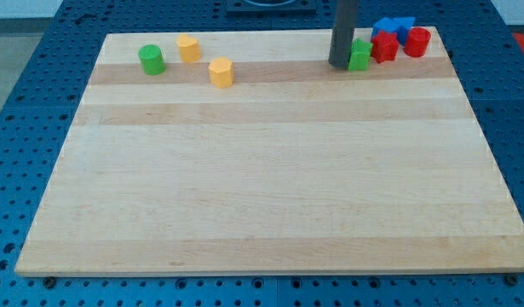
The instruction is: Push the yellow hexagon to the red star
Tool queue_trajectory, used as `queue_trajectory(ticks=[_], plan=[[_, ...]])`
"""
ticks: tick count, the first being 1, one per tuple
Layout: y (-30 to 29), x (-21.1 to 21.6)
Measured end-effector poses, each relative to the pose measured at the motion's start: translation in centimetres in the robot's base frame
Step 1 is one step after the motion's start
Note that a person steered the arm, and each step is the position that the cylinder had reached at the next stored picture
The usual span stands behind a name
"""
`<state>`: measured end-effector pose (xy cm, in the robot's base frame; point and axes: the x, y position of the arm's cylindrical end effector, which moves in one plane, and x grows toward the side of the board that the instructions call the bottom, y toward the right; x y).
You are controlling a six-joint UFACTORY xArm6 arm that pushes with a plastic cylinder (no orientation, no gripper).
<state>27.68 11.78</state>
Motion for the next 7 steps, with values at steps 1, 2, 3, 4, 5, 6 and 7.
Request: queue_trajectory(ticks=[1,2,3,4,5,6,7], plan=[[1.2,0.0],[1.4,0.0],[-0.9,3.4],[-5.8,5.2],[-11.8,5.9],[-17.8,5.9],[-22.6,5.9]])
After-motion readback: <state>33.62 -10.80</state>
